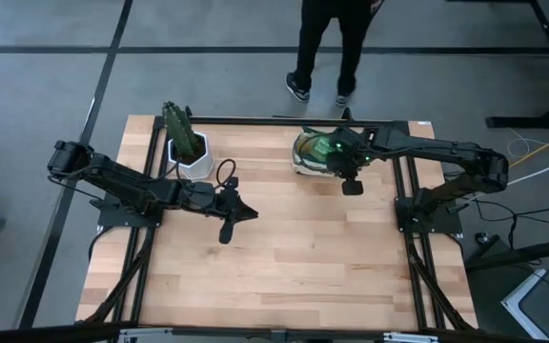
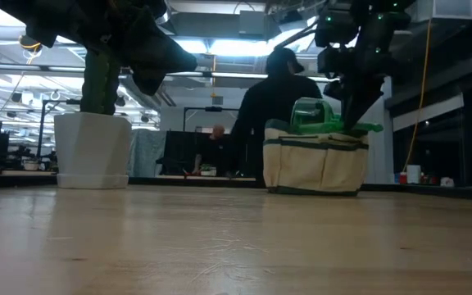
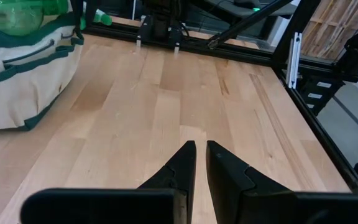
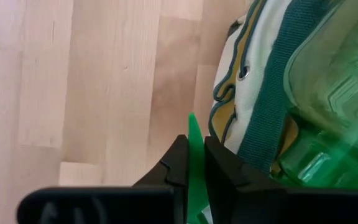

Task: Pick & Place Garden tools in Gardening bag
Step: Put the green spray bottle into the brown gardening bag

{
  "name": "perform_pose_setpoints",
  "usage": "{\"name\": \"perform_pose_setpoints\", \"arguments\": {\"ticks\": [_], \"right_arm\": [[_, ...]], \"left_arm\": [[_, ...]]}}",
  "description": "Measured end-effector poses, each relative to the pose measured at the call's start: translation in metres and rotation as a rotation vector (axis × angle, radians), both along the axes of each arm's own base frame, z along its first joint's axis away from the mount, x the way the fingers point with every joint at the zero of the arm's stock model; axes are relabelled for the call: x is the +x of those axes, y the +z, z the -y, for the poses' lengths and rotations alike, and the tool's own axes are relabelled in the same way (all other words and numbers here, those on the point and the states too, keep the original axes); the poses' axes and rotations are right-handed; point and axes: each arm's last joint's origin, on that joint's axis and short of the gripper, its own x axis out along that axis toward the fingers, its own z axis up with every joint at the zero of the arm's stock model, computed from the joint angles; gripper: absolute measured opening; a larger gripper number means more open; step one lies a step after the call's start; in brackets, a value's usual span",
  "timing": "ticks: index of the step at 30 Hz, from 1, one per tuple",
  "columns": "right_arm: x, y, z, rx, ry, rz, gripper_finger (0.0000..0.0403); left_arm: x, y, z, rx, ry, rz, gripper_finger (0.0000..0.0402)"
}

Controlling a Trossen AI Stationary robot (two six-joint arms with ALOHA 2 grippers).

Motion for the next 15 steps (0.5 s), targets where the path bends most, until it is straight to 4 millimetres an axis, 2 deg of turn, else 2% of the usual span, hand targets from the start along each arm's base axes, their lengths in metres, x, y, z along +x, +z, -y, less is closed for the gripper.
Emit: {"name": "perform_pose_setpoints", "arguments": {"ticks": [4,8,15], "right_arm": [[-0.001,-0.001,0.003,0.051,-0.011,0.007,0.0026],[-0.003,0.006,0.011,0.112,-0.097,0.03,0.003],[-0.003,0.02,0.024,0.132,-0.269,0.09,0.0096]], "left_arm": [[0.0,0.0,0.0,0.0,0.0,0.0,0.0031],[0.0,0.0,0.0,0.0,0.0,0.0,0.0031],[0.0,0.0,0.0,0.0,0.0,0.0,0.0031]]}}
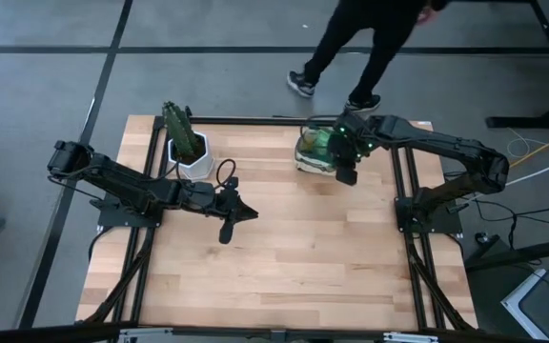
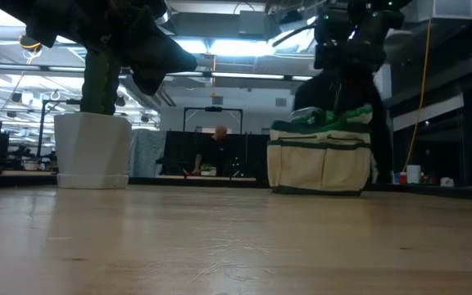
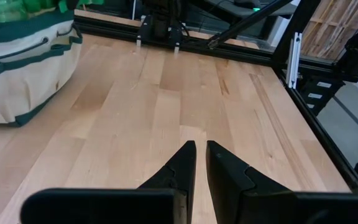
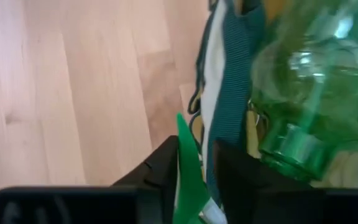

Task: Pick & Place Garden tools in Gardening bag
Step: Put the green spray bottle into the brown gardening bag

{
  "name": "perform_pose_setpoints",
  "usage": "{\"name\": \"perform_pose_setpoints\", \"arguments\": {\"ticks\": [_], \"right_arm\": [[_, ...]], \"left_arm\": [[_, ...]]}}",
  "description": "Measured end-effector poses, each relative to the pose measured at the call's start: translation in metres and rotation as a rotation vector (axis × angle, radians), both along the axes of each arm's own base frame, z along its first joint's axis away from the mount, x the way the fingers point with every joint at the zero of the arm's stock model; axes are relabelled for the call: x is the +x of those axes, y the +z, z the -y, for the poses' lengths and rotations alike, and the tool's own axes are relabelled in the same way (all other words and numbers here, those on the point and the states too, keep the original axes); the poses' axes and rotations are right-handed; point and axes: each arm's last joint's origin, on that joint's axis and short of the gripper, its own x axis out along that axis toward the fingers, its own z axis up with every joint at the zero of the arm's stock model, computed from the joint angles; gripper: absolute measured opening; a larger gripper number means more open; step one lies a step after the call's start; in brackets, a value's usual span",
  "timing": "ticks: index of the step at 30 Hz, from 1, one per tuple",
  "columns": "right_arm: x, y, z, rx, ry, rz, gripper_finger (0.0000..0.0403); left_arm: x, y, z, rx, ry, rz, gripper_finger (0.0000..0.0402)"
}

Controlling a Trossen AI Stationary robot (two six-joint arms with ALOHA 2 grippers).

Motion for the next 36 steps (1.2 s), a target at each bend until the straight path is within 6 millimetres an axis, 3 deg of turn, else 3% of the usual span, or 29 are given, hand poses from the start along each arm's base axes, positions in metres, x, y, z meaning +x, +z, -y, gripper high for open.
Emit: {"name": "perform_pose_setpoints", "arguments": {"ticks": [16,23,32,36], "right_arm": [[0.009,0.018,0.011,-0.105,-0.174,0.101,0.0219],[0.015,0.023,0.02,-0.275,-0.293,0.112,0.022],[0.035,-0.016,0.028,-0.216,-0.299,-0.032,0.0199],[0.038,-0.019,0.027,-0.226,-0.268,-0.048,0.0189]], "left_arm": [[0.0,0.0,0.0,0.0,0.0,0.0,0.0031],[0.0,0.0,0.0,0.0,0.0,0.0,0.0031],[0.0,0.0,0.0,0.0,0.0,0.0,0.0031],[0.0,0.0,0.0,0.0,0.0,0.0,0.0031]]}}
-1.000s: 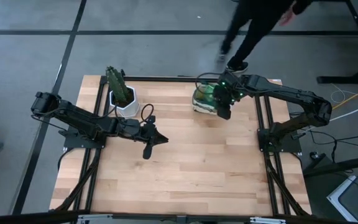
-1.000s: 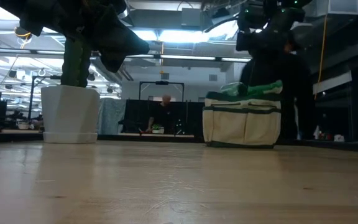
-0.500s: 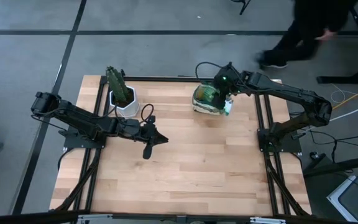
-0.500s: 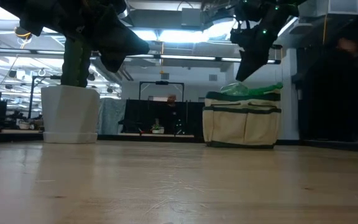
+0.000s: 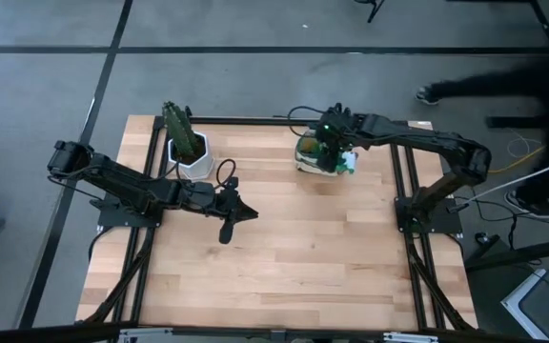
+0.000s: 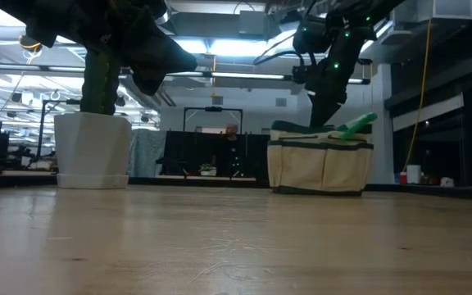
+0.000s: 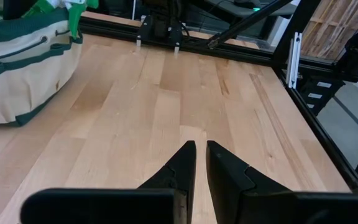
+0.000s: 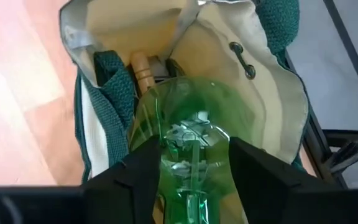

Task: Pick & Place Garden tools in Gardening bag
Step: Put the green spray bottle into the brown gardening bag, then return to Home Position

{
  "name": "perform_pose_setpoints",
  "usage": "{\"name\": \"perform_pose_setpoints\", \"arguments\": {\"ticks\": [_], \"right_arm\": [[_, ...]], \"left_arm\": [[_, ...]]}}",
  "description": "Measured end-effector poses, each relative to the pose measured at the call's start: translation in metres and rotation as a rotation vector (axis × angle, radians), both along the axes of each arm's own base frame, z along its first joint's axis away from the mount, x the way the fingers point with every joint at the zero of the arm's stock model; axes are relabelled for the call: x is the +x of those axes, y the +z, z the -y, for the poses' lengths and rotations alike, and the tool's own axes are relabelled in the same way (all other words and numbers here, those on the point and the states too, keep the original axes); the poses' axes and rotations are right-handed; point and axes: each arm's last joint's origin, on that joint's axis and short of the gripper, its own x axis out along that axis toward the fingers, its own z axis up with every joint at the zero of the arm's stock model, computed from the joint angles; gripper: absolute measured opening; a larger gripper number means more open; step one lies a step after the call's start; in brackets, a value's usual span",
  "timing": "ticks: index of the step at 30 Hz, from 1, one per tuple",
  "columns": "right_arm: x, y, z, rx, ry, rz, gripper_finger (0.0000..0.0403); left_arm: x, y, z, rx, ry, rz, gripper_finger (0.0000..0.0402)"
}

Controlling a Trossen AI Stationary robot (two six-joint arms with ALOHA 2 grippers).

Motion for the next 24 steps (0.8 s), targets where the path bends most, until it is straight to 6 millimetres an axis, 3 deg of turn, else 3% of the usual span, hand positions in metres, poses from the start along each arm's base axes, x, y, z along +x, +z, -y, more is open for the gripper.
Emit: {"name": "perform_pose_setpoints", "arguments": {"ticks": [3,8,14,19,24], "right_arm": [[-0.006,0.008,-0.004,-0.001,0.005,0.002,0.0183],[-0.021,0.042,-0.011,0.009,-0.021,0.034,0.0173],[-0.037,0.069,-0.028,0.156,0.015,0.168,0.0169],[-0.044,0.072,-0.041,0.295,0.045,0.167,0.0169],[-0.039,0.071,-0.049,0.336,0.022,0.183,0.0169]], "left_arm": [[0.0,0.0,0.0,0.0,0.0,0.0,0.0031],[0.0,0.0,0.0,0.0,0.0,0.0,0.0031],[0.0,0.0,0.0,0.0,0.0,0.0,0.0031],[0.0,0.0,0.0,0.0,0.0,0.0,0.0031],[0.0,0.0,0.0,0.0,0.0,0.0,0.0031]]}}
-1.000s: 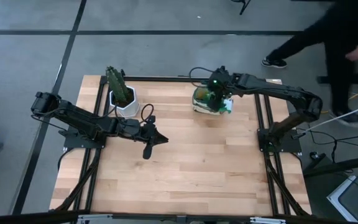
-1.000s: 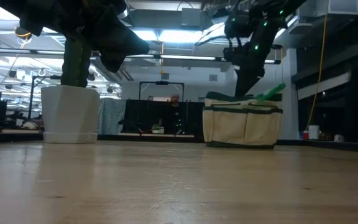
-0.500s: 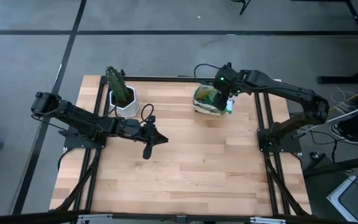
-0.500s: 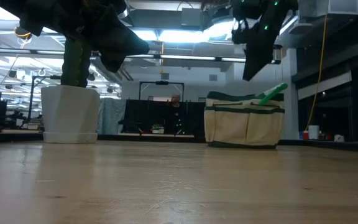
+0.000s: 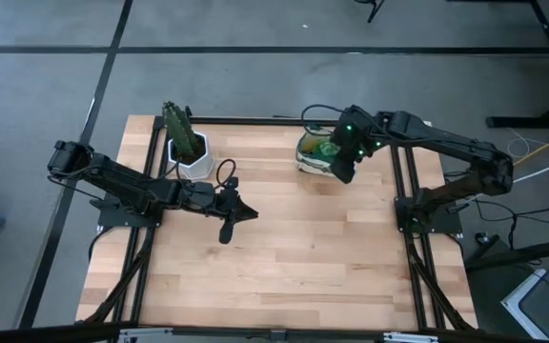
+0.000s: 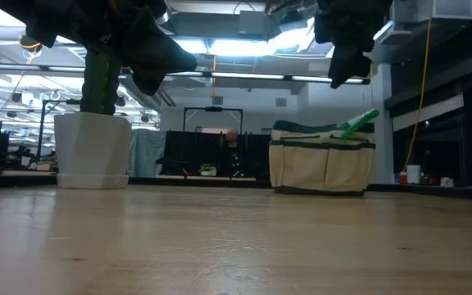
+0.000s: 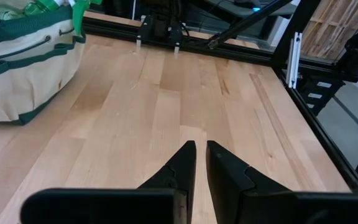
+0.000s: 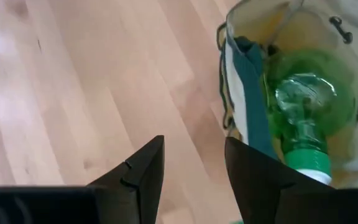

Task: Pick & Place Garden tools in Gardening bag
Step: Return to Home Position

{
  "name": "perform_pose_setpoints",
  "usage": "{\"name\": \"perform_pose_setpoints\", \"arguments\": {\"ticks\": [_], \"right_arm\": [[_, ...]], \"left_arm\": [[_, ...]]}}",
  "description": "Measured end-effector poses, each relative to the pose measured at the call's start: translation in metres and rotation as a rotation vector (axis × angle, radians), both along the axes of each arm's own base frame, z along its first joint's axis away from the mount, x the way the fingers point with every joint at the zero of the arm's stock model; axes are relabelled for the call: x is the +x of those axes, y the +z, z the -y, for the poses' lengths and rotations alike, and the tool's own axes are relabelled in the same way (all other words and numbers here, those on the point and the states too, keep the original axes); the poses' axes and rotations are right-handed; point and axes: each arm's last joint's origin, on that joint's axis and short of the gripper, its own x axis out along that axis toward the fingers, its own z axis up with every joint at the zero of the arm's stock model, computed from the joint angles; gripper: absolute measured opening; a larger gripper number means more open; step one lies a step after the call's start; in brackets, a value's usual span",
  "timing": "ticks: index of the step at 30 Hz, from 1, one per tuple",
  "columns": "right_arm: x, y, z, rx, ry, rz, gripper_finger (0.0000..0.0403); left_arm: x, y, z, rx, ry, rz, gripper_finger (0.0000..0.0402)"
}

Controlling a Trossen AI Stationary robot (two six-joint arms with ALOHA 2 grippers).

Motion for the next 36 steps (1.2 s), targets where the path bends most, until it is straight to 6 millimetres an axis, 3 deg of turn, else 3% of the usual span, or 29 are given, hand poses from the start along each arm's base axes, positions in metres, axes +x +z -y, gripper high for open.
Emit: {"name": "perform_pose_setpoints", "arguments": {"ticks": [4,8,15,22,27,32,36], "right_arm": [[0.008,0.003,-0.004,0.019,-0.06,0.061,0.0169],[0.012,-0.001,-0.014,0.015,-0.016,0.063,0.017],[0.014,-0.047,-0.049,0.022,0.108,0.072,0.017],[-0.01,-0.079,-0.084,-0.081,0.074,0.239,0.017],[-0.032,-0.097,-0.104,-0.151,0.192,0.46,0.017],[-0.052,-0.107,-0.11,-0.232,0.288,0.648,0.017],[-0.065,-0.104,-0.105,-0.347,0.226,0.706,0.017]], "left_arm": [[0.0,0.0,0.0,0.0,0.0,0.0,0.0031],[0.0,0.0,0.0,0.0,0.0,0.0,0.0031],[0.0,0.0,0.0,0.0,0.0,0.0,0.0031],[0.0,0.0,0.0,0.0,0.0,0.0,0.0031],[0.0,0.0,0.0,0.0,0.0,0.0,0.0031],[0.0,0.0,0.0,0.0,0.0,0.0,0.0031],[0.0,0.0,0.0,0.0,0.0,0.0,0.0031]]}}
